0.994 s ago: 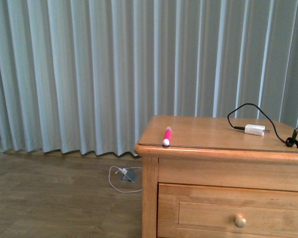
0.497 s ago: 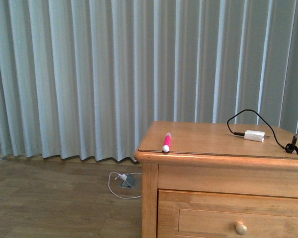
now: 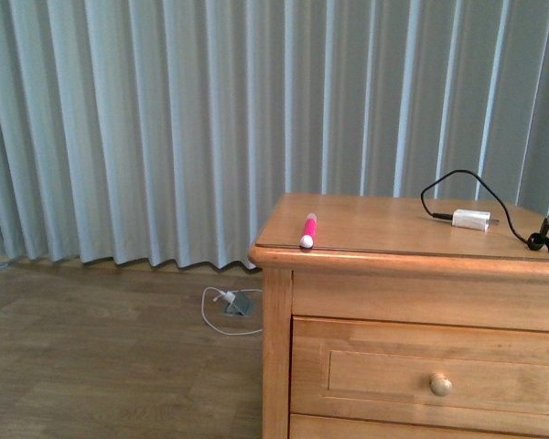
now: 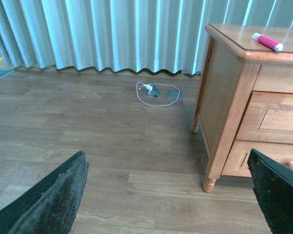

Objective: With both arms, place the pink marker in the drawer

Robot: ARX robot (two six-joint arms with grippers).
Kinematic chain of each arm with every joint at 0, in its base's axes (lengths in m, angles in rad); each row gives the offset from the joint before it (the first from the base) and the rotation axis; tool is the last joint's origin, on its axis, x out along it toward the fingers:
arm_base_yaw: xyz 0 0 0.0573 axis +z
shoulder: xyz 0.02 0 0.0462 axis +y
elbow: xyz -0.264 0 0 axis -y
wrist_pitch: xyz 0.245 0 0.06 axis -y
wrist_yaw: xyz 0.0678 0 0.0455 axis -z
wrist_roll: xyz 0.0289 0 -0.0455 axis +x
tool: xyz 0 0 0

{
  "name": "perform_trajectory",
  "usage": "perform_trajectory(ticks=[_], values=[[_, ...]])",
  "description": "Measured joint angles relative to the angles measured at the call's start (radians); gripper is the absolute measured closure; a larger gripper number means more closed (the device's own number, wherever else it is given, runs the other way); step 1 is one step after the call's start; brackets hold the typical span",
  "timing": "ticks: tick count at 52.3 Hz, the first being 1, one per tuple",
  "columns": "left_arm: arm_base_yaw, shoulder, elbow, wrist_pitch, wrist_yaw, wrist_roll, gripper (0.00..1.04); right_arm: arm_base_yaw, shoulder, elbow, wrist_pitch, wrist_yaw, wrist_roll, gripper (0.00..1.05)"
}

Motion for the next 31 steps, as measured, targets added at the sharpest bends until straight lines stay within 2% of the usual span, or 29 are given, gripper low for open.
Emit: perform_trajectory(ticks=[1,5,12,16,21,31], values=[[0.000,0.000,0.000,0.000,0.000,0.000,0.06,0.000,0.001,0.000,-0.001,-0.003,0.000,0.08],[0.000,0.000,0.000,0.000,0.000,0.000,0.06,-0.026,0.090,0.064,-0.171,-0.117,0.001,0.08],[0.000,0.000,0.000,0.000,0.000,0.000,0.06,0.011,0.239,0.101,-0.198,-0.097,0.030,0.08],[0.000,0.000,0.000,0.000,0.000,0.000,0.06,0.070,0.344,0.131,-0.120,-0.059,0.047,0.08],[0.000,0.000,0.000,0.000,0.000,0.000,0.06,0.137,0.552,0.163,0.047,-0.009,0.053,0.08],[0.000,0.000,0.000,0.000,0.000,0.000,0.06,0.164,0.956,0.252,0.326,0.050,0.056,0.08]])
